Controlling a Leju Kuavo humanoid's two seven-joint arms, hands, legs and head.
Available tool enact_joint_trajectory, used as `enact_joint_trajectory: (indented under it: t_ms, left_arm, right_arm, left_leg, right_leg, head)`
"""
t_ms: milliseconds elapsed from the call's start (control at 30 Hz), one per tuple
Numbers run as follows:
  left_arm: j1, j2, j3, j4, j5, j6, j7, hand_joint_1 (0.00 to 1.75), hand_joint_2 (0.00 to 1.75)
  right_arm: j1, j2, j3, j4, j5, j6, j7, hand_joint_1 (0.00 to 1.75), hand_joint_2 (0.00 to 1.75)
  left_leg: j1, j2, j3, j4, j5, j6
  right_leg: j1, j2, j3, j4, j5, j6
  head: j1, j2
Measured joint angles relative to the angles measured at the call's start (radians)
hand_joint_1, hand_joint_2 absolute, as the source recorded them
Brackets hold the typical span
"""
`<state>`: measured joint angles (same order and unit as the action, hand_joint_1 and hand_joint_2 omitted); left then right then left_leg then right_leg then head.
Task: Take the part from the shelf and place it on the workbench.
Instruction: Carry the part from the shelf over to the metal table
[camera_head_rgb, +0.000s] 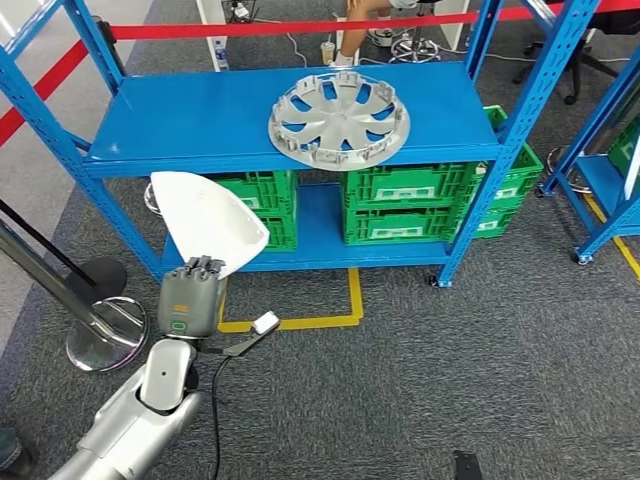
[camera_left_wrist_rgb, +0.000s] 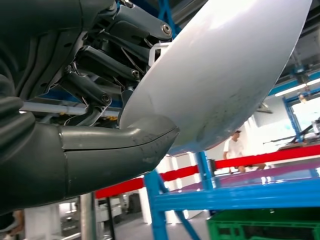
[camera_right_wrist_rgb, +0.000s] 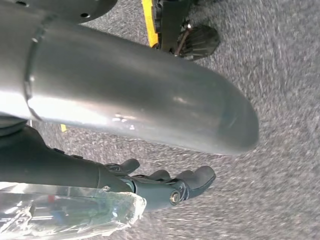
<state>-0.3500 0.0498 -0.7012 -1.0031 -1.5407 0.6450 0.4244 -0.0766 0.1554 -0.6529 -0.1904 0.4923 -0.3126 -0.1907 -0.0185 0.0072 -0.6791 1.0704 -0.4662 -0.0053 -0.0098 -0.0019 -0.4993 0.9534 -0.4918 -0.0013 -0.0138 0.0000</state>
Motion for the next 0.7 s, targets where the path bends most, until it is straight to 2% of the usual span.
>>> enact_joint_trajectory:
  t_ms: [33,67,100,133,167,200,233,267,300,333,400,433,467,500,533,567,600,633,667,700]
  left_arm:
    - [0.007,0.005,0.009,-0.003,0.000,0.001,0.000,1.75,1.75]
    - [0.014,0.010,0.017,-0.005,0.000,0.002,0.001,1.75,1.75]
    - [0.021,0.013,0.023,-0.006,0.000,0.002,0.001,1.75,1.75]
    - [0.027,0.016,0.028,-0.008,0.000,0.002,0.001,1.75,1.75]
    - [0.030,0.018,0.032,-0.010,0.000,0.002,0.001,1.75,1.75]
    - [0.032,0.019,0.036,-0.013,0.000,0.002,0.001,1.75,1.75]
    - [0.033,0.019,0.038,-0.016,0.000,0.003,0.001,1.75,1.75]
    - [0.032,0.019,0.040,-0.019,0.000,0.003,0.001,1.75,1.75]
    - [0.032,0.020,0.041,-0.022,0.000,0.004,0.001,1.75,1.75]
    - [0.032,0.021,0.043,-0.024,0.000,0.004,0.001,1.75,1.75]
    - [0.033,0.022,0.045,-0.026,0.000,0.004,0.001,1.75,1.75]
    - [0.033,0.022,0.048,-0.026,0.000,0.004,0.000,1.75,1.75]
    - [0.034,0.023,0.051,-0.027,0.000,0.004,0.000,1.75,1.75]
    - [0.035,0.023,0.054,-0.027,0.000,0.004,-0.002,1.75,1.75]
    - [0.037,0.023,0.057,-0.027,0.000,0.004,-0.003,1.75,1.75]
    - [0.039,0.023,0.060,-0.027,0.000,0.004,-0.005,1.75,1.75]
    - [0.041,0.024,0.062,-0.027,0.000,0.004,-0.007,1.75,1.75]
    - [0.044,0.024,0.063,-0.027,0.000,0.004,-0.010,1.75,1.75]
    - [0.047,0.024,0.065,-0.027,0.000,0.004,-0.013,1.75,1.75]
    - [0.049,0.024,0.068,-0.027,0.000,0.004,-0.017,1.75,1.75]
  right_arm:
    - [-0.001,0.001,-0.001,0.000,-0.004,-0.007,-0.003,0.00,0.00]
    - [0.000,0.002,-0.002,0.000,-0.006,-0.008,-0.004,0.00,0.00]
    - [0.000,0.002,-0.003,0.000,-0.008,-0.009,-0.005,0.00,0.00]
    - [0.000,0.002,-0.004,0.000,-0.009,-0.009,-0.006,0.00,0.00]
    - [-0.001,0.003,-0.004,0.000,-0.010,-0.009,-0.006,0.00,0.00]
    - [-0.002,0.004,-0.005,0.000,-0.010,-0.009,-0.007,0.00,0.00]
    - [-0.002,0.004,-0.006,0.000,-0.010,-0.009,-0.007,0.00,0.00]
    - [-0.003,0.005,-0.007,0.000,-0.010,-0.009,-0.008,0.00,0.00]
    - [-0.004,0.005,-0.008,0.000,-0.010,-0.007,-0.009,0.00,0.00]
    - [-0.004,0.006,-0.008,0.000,-0.009,-0.003,-0.010,0.00,0.00]
    - [-0.003,0.007,-0.009,0.000,-0.006,0.012,-0.013,0.00,0.00]
    - [-0.001,0.007,-0.009,0.000,-0.002,0.021,-0.015,0.00,0.00]
    - [0.000,0.007,-0.009,0.001,0.002,0.029,-0.017,0.00,0.00]
    - [0.001,0.007,-0.009,0.001,0.006,0.036,-0.019,0.00,0.00]
    - [0.001,0.007,-0.009,0.001,0.009,0.042,-0.020,0.00,0.00]
    - [0.001,0.007,-0.009,0.001,0.010,0.047,-0.021,0.00,0.00]
    - [0.001,0.007,-0.009,0.001,0.011,0.052,-0.022,0.00,0.00]
    - [0.001,0.007,-0.009,0.001,0.013,0.057,-0.021,0.00,0.00]
    - [0.001,0.007,-0.009,0.001,0.014,0.062,-0.021,0.00,0.00]
    - [0.000,0.007,-0.009,0.001,0.016,0.066,-0.021,0.00,0.00]
  left_leg:
    - [0.005,-0.001,-0.017,0.070,-0.049,-0.007]
    - [0.009,-0.001,-0.032,0.139,-0.083,-0.012]
    - [0.014,-0.001,-0.037,0.187,-0.096,-0.015]
    - [0.018,-0.001,-0.026,0.202,-0.087,-0.017]
    - [0.021,-0.001,0.001,0.180,-0.063,-0.018]
    - [0.024,-0.001,0.044,0.125,-0.036,-0.018]
    - [0.025,-0.003,0.094,0.055,-0.022,-0.016]
    - [0.025,-0.005,0.138,-0.011,-0.018,-0.012]
    - [0.023,-0.007,0.168,-0.060,-0.022,-0.008]
    - [0.020,-0.009,0.180,-0.085,-0.028,-0.003]
    - [0.015,-0.008,0.173,-0.098,-0.020,0.011]
    - [0.014,-0.007,0.166,-0.100,-0.012,0.020]
    - [0.013,-0.005,0.156,-0.103,-0.003,0.031]
    - [0.012,-0.004,0.145,-0.104,0.008,0.039]
    - [0.008,-0.003,0.133,-0.104,0.018,0.045]
    - [0.005,-0.003,0.120,-0.103,0.028,0.049]
    - [0.001,-0.003,0.107,-0.103,0.039,0.051]
    - [-0.003,-0.002,0.092,-0.102,0.050,0.051]
    - [-0.006,-0.002,0.077,-0.102,0.062,0.052]
    - [-0.008,-0.002,0.063,-0.100,0.073,0.051]
  right_leg:
    - [0.000,0.000,-0.010,0.001,0.007,-0.004]
    - [0.000,0.000,-0.020,0.004,0.013,-0.005]
    - [0.000,0.000,-0.031,0.006,0.020,-0.004]
    - [0.000,-0.001,-0.043,0.010,0.026,-0.002]
    - [0.000,-0.001,-0.054,0.015,0.032,0.000]
    - [0.000,-0.001,-0.065,0.020,0.037,0.002]
    - [0.001,0.000,-0.074,0.024,0.041,0.006]
    - [0.002,0.000,-0.081,0.029,0.046,0.011]
    - [0.002,0.001,-0.088,0.032,0.052,0.017]
    - [0.001,0.001,-0.093,0.033,0.059,0.025]
    - [-0.005,0.001,-0.104,0.036,0.067,0.040]
    - [-0.007,0.001,-0.114,0.047,0.051,0.045]
    - [-0.008,0.001,-0.128,0.074,0.018,0.047]
    - [-0.009,0.001,-0.146,0.123,-0.030,0.047]
    - [-0.009,0.001,-0.165,0.188,-0.080,0.047]
    - [-0.008,0.001,-0.180,0.256,-0.118,0.047]
    - [-0.007,0.001,-0.189,0.311,-0.135,0.047]
    - [-0.005,0.001,-0.183,0.338,-0.124,0.045]
    - [-0.003,0.001,-0.163,0.334,-0.095,0.041]
    - [0.001,0.001,-0.127,0.296,-0.060,0.036]
  head:
    - [-0.001,0.000]
    - [-0.002,0.000]
    - [-0.002,0.000]
    - [-0.002,0.000]
    - [-0.002,0.000]
    - [-0.002,0.000]
    - [-0.002,0.000]
    - [-0.001,0.000]
    - [0.000,0.000]
    - [0.000,0.000]
    - [0.000,0.000]
    - [0.001,0.000]
    - [0.003,0.000]
    - [0.005,0.000]
    - [0.007,0.000]
    - [0.008,0.000]
    - [0.009,0.000]
    - [0.008,0.000]
    - [0.009,0.000]
    - [0.009,0.000]
